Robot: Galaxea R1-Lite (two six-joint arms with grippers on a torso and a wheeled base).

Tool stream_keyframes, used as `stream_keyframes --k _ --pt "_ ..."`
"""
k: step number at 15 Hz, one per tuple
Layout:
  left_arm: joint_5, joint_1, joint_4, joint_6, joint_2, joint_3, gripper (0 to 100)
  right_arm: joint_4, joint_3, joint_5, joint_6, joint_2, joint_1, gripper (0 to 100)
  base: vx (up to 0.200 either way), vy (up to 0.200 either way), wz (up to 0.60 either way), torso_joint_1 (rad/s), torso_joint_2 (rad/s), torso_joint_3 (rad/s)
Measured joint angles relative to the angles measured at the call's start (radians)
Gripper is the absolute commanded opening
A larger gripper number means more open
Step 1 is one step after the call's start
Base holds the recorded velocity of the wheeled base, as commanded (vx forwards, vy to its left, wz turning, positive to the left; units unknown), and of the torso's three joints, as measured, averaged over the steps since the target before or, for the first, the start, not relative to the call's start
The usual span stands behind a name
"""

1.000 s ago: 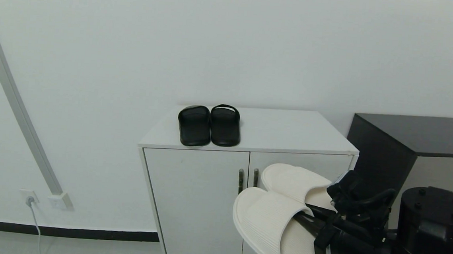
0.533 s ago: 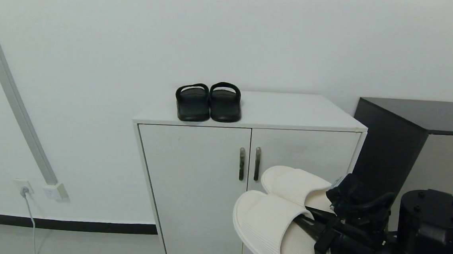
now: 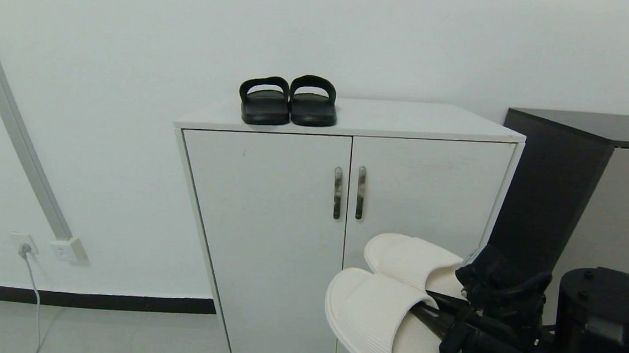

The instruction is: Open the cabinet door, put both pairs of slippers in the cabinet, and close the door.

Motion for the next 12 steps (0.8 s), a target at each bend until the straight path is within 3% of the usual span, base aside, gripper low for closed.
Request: stream_keyframes --k 1,2,12 --pt "0.000 0.000 0.000 0.000 0.000 0.000 0 -0.001 0.001 0.000 0.000 0.000 0.000 0 0.000 0.000 0.00 0.000 0.00 0.000" --pt "-0.001 0.000 -0.001 -0.002 0.000 0.000 100 -0.001 0.003 0.000 0.000 0.000 -0.001 0 0.000 0.000 0.00 0.000 0.00 0.000" --pt "0.001 0.000 0.000 0.007 0.004 -0.016 100 -0.003 0.024 0.001 -0.001 -0.011 0.000 0 0.000 0.000 0.00 -0.007 0.03 0.031"
